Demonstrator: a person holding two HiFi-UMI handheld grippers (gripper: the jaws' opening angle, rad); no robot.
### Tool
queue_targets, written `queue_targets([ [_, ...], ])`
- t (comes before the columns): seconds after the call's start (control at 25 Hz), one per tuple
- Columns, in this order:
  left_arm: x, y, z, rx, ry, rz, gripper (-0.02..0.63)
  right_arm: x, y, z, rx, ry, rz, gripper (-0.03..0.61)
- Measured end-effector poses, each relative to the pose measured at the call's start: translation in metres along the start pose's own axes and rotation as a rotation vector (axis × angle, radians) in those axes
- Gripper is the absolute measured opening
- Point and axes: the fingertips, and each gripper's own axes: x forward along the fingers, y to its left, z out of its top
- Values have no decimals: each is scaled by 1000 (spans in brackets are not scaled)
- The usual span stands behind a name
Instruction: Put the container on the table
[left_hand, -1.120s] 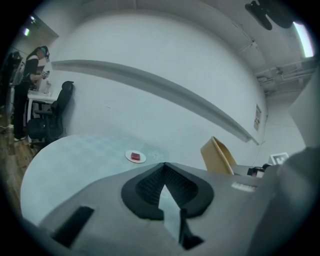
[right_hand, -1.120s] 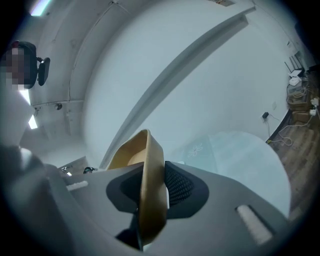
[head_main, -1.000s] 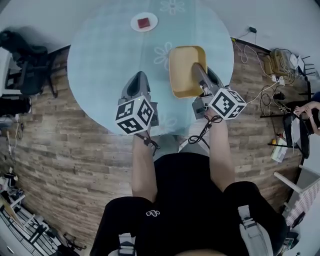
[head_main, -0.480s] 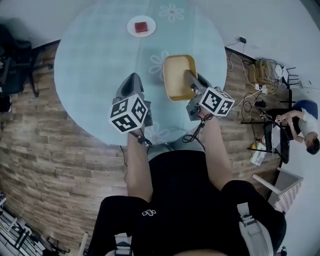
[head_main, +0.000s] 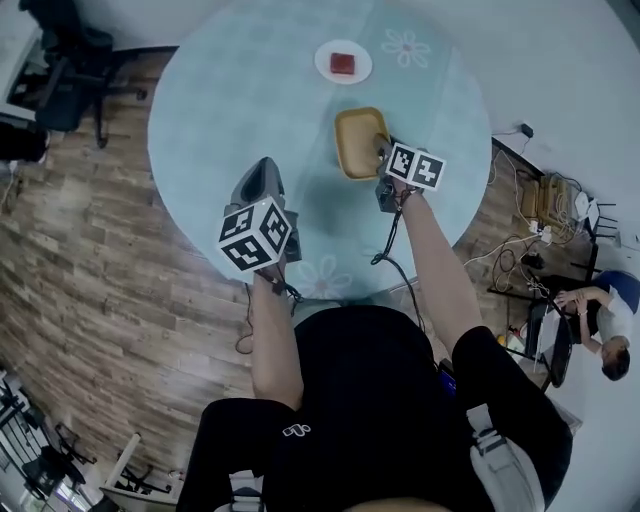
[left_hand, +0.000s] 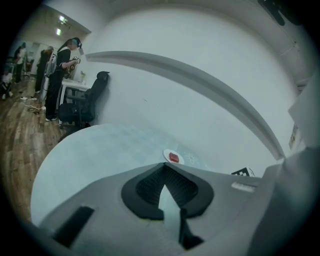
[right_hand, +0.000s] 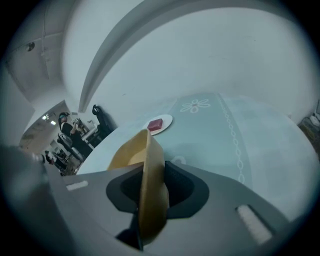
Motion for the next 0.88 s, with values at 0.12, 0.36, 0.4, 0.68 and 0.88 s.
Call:
queue_targets([
  [0.12,-1,-1,-5,13,11,8,-3,18,-2,5,-70,41,-25,86],
  [0.36,4,-10,-10,24,23,-4,-3,31,-5,6,-292,95,-101,89],
  [0.4,4,-11,-11,23,23,-7,-3,32,-4,5,-332,101,-111,97],
  [0.68,7,-29,-9,30,-2,-58,-3,11,8,31,-356,-45,-70,146],
  [0.88,8,-61,15,49,-95,-158,-3,-63,66,85,-421,-327,38,30],
])
